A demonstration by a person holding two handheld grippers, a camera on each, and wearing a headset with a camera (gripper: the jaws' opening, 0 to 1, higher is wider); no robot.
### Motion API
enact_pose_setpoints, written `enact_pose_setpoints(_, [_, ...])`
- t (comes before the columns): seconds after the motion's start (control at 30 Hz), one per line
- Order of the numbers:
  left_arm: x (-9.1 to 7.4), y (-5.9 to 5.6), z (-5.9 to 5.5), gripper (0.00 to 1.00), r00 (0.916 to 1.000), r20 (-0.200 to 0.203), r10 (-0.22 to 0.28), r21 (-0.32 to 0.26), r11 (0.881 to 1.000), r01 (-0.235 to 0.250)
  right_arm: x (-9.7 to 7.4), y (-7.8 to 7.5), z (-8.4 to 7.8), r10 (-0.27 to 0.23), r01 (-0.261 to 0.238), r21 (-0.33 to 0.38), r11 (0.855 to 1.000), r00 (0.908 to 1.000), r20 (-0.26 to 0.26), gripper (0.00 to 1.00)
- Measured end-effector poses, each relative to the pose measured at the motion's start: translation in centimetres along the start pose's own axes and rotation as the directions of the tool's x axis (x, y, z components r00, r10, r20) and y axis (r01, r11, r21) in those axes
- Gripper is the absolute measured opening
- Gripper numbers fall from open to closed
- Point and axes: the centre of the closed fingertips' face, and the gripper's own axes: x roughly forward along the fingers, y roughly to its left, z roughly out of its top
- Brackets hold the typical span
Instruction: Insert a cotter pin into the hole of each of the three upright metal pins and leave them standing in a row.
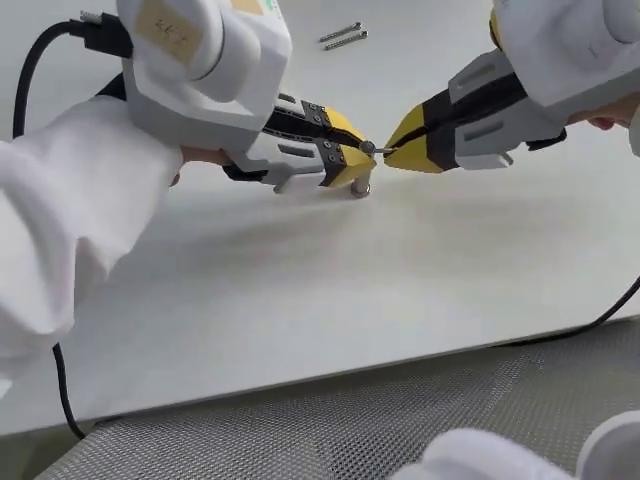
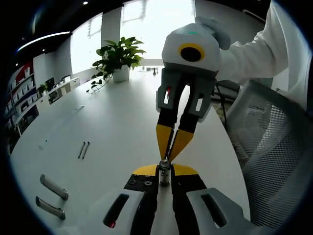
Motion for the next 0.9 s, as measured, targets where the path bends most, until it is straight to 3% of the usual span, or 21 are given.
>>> enact_pose_setpoints(0.17, [0.1,0.0,-0.1,0.07,1.0,-0.004,0.005,-0.003,1.0,-0.005,0.2,0.0,0.2,0.002,-0.002,-0.022,1.0,1.0,-0.001,0.01])
enact_pose_setpoints(0.27, [0.1,-0.1,-0.2,0.07,0.9999,-0.008,0.013,-0.002,1.0,-0.013,0.2,-0.1,0.0,-0.01,0.01,-0.031,0.999,0.9999,-0.014,0.16])
enact_pose_setpoints(0.3, [0.1,-0.2,-0.1,0.07,0.9999,-0.009,0.013,-0.003,1.0,-0.013,0.0,-0.2,-0.2,-0.016,0.016,-0.03,0.999,0.9998,-0.014,0.17])
enact_pose_setpoints(0.63, [0.2,-0.1,-0.2,0.07,0.9998,-0.011,0.018,-0.002,1.0,-0.018,-1.1,-0.1,-0.3,-0.011,0.011,0.021,1.0,0.9999,0.009,0.02])
enact_pose_setpoints(0.9, [0.4,-0.7,0.4,0.07,0.9997,-0.01,0.021,-0.004,1.0,-0.022,-1.1,-0.2,0.2,-0.014,0.013,0.026,1.0,0.9997,0.02,0.0])
